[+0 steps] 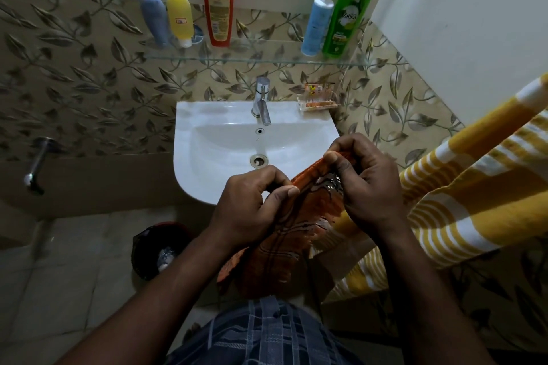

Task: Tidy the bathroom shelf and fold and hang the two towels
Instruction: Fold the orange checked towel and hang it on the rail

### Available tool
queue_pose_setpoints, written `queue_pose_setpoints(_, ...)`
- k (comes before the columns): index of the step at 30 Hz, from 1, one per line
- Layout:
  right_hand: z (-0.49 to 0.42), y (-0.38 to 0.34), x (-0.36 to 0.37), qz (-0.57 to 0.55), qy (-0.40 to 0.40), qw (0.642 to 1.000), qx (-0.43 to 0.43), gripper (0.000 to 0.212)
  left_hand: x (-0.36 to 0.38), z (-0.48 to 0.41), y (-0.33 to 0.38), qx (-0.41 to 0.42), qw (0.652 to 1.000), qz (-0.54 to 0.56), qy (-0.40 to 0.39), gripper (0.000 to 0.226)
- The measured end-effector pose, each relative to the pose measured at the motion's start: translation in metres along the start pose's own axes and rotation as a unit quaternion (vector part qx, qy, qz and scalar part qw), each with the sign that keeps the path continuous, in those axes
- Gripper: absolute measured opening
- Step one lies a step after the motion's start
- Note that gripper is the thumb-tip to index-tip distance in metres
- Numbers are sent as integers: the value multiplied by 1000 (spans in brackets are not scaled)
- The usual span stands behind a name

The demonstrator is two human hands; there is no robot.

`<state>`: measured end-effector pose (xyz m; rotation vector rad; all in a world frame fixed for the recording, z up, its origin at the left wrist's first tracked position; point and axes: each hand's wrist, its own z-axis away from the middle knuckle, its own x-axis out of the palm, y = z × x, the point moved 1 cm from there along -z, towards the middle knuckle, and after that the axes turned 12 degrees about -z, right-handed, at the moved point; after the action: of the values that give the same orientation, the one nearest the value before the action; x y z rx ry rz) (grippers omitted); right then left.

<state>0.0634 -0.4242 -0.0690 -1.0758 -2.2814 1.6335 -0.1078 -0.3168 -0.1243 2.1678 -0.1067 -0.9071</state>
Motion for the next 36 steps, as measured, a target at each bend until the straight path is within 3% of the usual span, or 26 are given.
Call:
queue_pose_setpoints(3, 3, 2, 1, 9, 11, 1000, 12, 10, -5, -1, 2, -21, 999, -2, 23, 17)
queue_pose_setpoints(7, 6, 3, 5, 25, 24, 999, 25, 12, -9, -2, 4, -140, 984, 104, 35, 17)
queue_pose_setpoints(12, 3, 8, 2, 49, 38, 998, 16, 6, -11, -3, 5, -103, 992, 67, -11, 22)
queue_pose_setpoints(20, 3, 8, -1, 63, 23, 998, 10, 3, -16, -6, 2, -127, 986, 102, -40, 16)
queue_pose_setpoints(25, 5, 5, 4, 76, 43, 996, -30, 5, -12, -9, 2, -122, 991, 30, -40, 10)
queue_pose_setpoints(30, 3, 1, 3, 104, 61, 991, -64, 5, -9, -9, 4, -174, 980, 91, -44, 14)
queue_pose_setpoints(36, 0, 3, -6, 129, 55, 987, -78, 7, -14, -15, 6, -156, 980, 118, -33, 5)
